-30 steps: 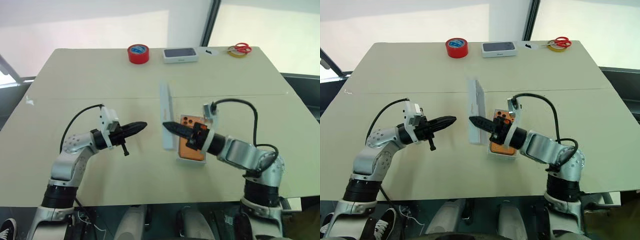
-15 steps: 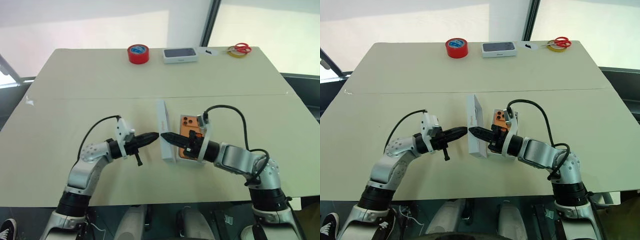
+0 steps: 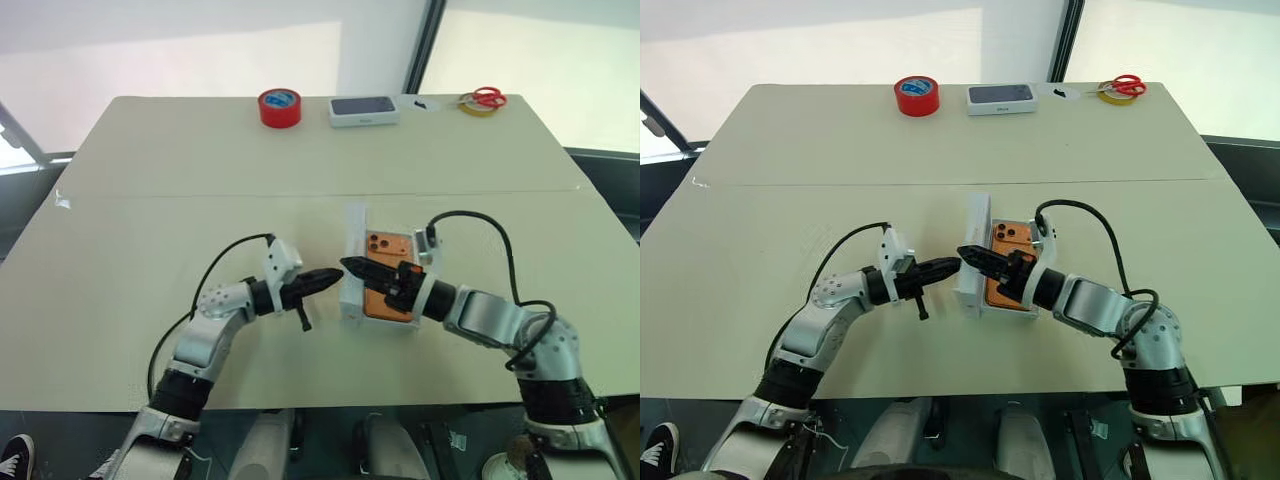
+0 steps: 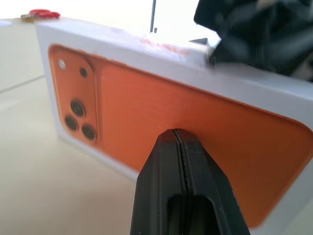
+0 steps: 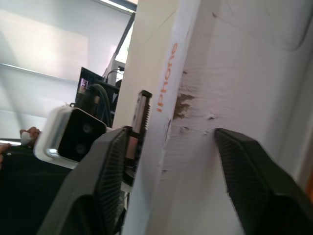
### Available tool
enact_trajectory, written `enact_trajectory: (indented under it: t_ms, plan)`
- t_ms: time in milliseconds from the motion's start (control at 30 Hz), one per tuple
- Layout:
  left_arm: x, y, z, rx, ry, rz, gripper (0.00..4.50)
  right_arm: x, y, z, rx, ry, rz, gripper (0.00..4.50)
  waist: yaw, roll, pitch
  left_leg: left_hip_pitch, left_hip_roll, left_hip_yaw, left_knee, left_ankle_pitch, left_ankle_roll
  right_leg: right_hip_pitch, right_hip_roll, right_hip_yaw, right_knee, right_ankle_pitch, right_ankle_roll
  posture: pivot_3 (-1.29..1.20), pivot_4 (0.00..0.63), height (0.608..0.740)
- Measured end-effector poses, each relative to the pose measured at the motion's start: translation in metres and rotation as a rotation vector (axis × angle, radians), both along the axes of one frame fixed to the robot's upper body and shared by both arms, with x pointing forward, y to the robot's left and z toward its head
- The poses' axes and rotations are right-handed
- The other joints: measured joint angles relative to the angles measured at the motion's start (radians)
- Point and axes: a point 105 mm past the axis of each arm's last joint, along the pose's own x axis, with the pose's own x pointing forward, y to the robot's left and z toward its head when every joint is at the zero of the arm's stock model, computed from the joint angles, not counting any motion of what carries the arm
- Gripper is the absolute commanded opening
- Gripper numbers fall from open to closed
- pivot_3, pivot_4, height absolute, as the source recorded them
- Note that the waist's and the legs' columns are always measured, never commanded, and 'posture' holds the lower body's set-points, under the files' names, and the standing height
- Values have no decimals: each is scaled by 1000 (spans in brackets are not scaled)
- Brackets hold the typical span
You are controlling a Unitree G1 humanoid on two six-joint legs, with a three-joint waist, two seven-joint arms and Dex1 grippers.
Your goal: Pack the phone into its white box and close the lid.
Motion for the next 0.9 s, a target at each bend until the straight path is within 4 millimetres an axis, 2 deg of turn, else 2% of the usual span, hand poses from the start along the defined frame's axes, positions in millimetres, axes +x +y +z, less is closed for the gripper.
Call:
enact_trajectory:
  t_ms: [167, 300, 400, 467, 567, 700, 767, 900]
  plan:
    - [7, -19, 10, -15, -33, -30, 0, -1, -35, 4, -96, -104, -88, 2885, 10, 0, -1, 0, 0, 0, 2, -1, 1, 5, 0, -1, 0, 0, 0, 0, 150, 738]
    - [15, -33, 21, -37, -49, -42, 0, 0, -68, -1, -308, -191, -153, 2885, 8, -1, -1, 0, 0, 0, 8, -4, 6, 6, 0, -1, -1, 0, 1, 0, 150, 738]
    - [10, -40, 17, -18, -54, -80, 0, 9, -78, -5, -408, -257, -200, 2885, 4, 0, 0, -1, 0, 0, 9, -4, 7, 8, 0, -1, -1, 0, 1, 0, 150, 738]
    - [7, -38, 11, 1, -43, -92, 0, 20, -85, -1, -494, -338, -245, 2885, 3, 0, -1, 0, 0, 0, 9, -4, 6, 8, 0, -1, 0, 0, 1, 0, 150, 738]
    - [8, -18, -1, 56, -22, -68, 0, 30, -91, 1, -615, -442, -292, 2013, 5, 0, -1, 0, 0, 0, 9, -4, 6, 5, 0, -1, 0, 0, 1, 0, 150, 738]
    - [3, 24, -6, 127, 4, -14, 0, 35, -89, -6, -767, -549, -285, 21, 5, 1, 0, -1, 0, 0, 9, -5, 6, 3, 0, 0, 0, -1, 1, 0, 150, 738]
    - [2, 40, -6, 149, 13, 15, 0, 36, -89, -4, -795, -599, -281, 21, 10, 1, 0, 0, 0, 0, 9, -5, 6, 3, 0, -1, 0, -1, 1, 0, 150, 738]
    - [-1, 46, -16, 203, 36, 26, 0, 33, -84, -8, -841, -663, -221, 21, 12, 2, 0, -1, -1, 0, 10, -5, 6, 4, -1, 0, -1, -1, 1, 0, 150, 738]
